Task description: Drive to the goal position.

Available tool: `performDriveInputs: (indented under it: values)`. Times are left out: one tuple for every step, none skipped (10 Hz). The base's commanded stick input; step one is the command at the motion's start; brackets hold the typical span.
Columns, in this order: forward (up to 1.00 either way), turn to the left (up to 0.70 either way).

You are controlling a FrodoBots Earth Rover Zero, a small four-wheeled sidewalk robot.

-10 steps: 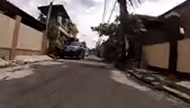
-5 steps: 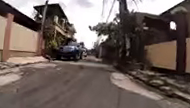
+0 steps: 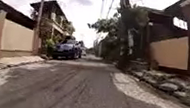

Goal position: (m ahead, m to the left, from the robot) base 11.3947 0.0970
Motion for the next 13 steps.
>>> performDriveInputs:
  values:
    - [0.85,0.00]
    - [0.85,0.00]
    - [0.85,0.00]
    - [0.85,0.00]
    - [0.85,0.00]
    - [0.85,0.00]
    - [0.85,0.00]
    - [0.85,0.00]
    - [0.85,0.00]
    - [0.85,0.00]
    - [0.85,0.00]
    - [0.85,0.06]
    - [0.85,0.28]
